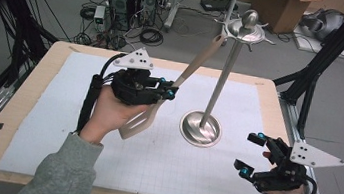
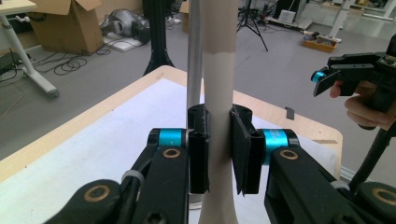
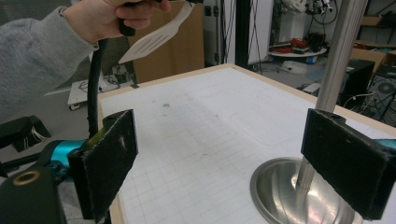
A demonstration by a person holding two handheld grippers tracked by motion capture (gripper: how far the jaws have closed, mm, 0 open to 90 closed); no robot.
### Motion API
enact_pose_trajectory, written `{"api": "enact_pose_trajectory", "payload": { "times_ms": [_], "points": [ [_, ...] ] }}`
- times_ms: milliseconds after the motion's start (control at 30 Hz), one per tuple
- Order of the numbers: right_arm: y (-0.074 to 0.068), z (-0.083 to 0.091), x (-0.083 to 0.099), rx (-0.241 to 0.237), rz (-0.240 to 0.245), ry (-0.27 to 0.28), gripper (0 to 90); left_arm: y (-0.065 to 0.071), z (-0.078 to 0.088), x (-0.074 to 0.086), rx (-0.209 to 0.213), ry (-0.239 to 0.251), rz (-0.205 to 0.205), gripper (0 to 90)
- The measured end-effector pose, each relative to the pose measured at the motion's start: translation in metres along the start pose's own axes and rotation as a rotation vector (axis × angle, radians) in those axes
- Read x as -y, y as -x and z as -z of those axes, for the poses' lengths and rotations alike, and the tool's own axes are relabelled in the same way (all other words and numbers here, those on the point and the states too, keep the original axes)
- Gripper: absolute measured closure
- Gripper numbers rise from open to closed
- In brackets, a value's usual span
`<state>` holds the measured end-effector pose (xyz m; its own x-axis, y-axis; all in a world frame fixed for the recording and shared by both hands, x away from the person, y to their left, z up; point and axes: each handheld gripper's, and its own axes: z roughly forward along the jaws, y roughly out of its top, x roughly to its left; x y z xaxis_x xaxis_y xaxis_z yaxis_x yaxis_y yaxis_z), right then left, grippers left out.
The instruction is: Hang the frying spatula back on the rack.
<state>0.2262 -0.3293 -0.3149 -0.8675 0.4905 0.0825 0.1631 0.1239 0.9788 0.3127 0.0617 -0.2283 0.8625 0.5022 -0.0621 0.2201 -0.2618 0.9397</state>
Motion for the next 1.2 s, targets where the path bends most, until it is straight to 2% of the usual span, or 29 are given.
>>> {"api": "enact_pose_trajectory", "payload": {
  "times_ms": [567,767,1200],
  "points": [
    [0.0,0.002,0.0,-0.004,-0.001,0.007,9.7,0.003,-0.018,0.0,0.006,-0.018,0.003,77.9],
    [0.001,0.001,0.0,-0.004,-0.001,0.007,9.7,0.004,-0.026,0.0,0.007,-0.027,0.035,77.9],
    [0.0,0.002,0.0,-0.006,0.001,0.013,9.7,0.004,-0.037,-0.001,-0.012,-0.05,0.008,77.9]
  ]
}}
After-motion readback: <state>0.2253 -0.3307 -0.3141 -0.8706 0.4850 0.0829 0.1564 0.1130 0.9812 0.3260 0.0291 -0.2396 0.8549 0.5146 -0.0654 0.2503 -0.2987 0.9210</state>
